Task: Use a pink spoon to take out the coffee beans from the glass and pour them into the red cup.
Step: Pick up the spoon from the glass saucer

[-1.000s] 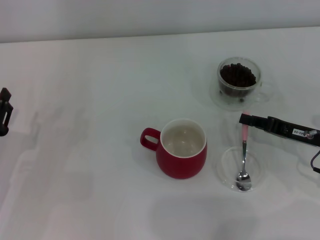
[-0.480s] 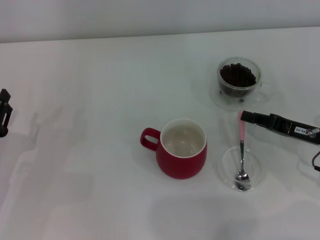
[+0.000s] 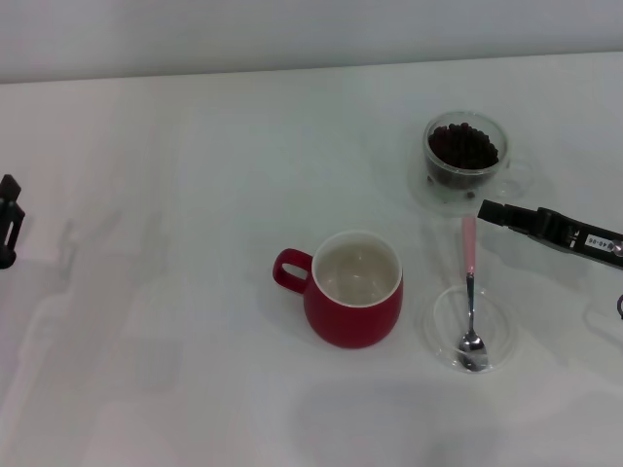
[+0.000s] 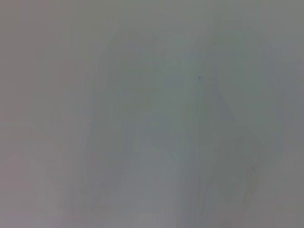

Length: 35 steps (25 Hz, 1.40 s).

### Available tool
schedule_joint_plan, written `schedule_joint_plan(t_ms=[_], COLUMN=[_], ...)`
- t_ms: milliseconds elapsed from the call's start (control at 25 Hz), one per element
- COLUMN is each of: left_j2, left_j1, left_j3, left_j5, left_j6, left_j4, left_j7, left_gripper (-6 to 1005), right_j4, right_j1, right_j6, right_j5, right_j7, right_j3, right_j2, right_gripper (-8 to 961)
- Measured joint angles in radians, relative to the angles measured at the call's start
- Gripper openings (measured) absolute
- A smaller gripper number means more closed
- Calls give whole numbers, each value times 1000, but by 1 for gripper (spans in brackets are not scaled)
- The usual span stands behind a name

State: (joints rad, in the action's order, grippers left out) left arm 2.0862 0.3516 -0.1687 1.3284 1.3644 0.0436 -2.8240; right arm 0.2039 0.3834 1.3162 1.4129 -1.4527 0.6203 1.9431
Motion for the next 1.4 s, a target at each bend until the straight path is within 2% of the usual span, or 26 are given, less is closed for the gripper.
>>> schedule_joint_plan(t_ms=[240, 400, 640, 840, 1040, 1160, 1400], left_j2=[0, 0, -1, -2, -2, -2, -2], left_j1=[-1, 3, 3, 0, 0, 0, 0], left_j3=[0, 0, 0, 0, 0, 0, 0], left_j5=[0, 0, 0, 0, 0, 0, 0], left_j6=[0, 0, 0, -1, -1, -1, -1], left_j4=[1, 1, 1, 1, 1, 1, 1], left_j7=[0, 0, 0, 0, 0, 0, 0], left_gripper=[490, 489, 489, 488, 490, 490, 491], right_j4=[38, 62, 67, 76, 114, 119, 120], right_j1=[-2, 19, 84, 123, 126, 132, 148], right_j6=[-9, -7, 7, 5, -13, -22, -36], right_j5=[-27, -102, -231, -280, -301, -322, -354], right_j7=[-5, 21, 89, 158, 197, 205, 209], right_j3=[21, 28, 30, 32, 42, 42, 44], right_j2=[-5, -26, -45, -46, -38, -37, -34], right_gripper=[195, 197, 368, 405, 442, 673, 706])
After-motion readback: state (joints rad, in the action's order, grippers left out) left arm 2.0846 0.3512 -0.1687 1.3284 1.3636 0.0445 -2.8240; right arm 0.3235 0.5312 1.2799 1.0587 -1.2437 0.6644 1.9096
